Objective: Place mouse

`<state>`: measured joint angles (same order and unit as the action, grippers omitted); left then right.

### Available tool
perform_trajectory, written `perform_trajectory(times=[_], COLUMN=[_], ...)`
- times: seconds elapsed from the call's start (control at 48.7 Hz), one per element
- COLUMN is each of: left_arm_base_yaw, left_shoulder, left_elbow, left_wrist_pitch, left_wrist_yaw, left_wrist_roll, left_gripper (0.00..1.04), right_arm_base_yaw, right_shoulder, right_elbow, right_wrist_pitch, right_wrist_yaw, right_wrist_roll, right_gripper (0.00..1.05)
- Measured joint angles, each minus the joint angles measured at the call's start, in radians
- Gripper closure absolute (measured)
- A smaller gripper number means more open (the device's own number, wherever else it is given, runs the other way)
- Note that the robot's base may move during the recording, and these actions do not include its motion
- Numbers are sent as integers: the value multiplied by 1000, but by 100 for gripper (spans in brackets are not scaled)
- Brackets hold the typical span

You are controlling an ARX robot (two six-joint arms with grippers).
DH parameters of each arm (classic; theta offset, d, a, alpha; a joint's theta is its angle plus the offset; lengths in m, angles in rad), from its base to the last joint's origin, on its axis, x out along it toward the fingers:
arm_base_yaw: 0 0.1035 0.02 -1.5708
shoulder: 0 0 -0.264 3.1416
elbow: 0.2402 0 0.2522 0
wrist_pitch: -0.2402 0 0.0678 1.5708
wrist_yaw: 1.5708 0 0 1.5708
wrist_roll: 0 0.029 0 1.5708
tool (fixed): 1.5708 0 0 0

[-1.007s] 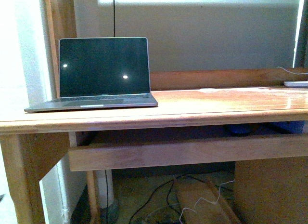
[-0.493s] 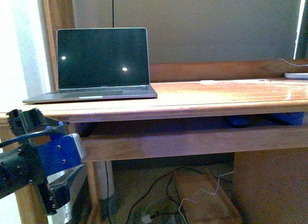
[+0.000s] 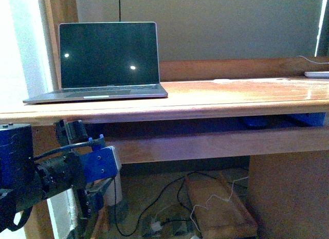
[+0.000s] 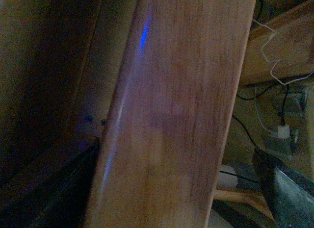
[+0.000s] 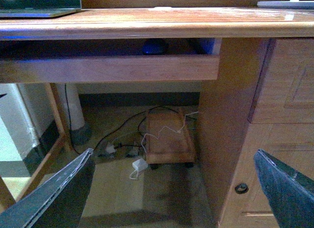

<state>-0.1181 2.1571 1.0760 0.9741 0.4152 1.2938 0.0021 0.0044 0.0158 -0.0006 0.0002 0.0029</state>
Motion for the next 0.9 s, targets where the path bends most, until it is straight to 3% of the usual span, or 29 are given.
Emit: perform_trajectory(times=[0.164, 0.247, 0.37, 0.534, 0.76, 0.904], left_arm_base_yaw=[-17, -29, -45, -85, -193, -213], left_shoulder=[-41, -138, -281, -488, -806, -1024], left_elbow=[-6, -27, -95, -253, -365, -383], left_wrist_pitch=[-137, -365, -617, -762, -887, -875], left_wrist_yaw=[-56, -63, -20, 40, 49, -20], left_wrist_roll=[-36, -129, -182, -336, -875, -1183], left_gripper=[8, 8, 8, 8, 8, 8], right_arm_base_yaw=[0, 0, 0, 0, 0, 0], right_shoulder=[0, 0, 0, 0, 0, 0], right_elbow=[0, 0, 0, 0, 0, 0], right_wrist_pitch=[0, 0, 0, 0, 0, 0], right_wrist_yaw=[0, 0, 0, 0, 0, 0], right_wrist_roll=[0, 0, 0, 0, 0, 0], right_gripper=[7, 7, 7, 7, 7, 7])
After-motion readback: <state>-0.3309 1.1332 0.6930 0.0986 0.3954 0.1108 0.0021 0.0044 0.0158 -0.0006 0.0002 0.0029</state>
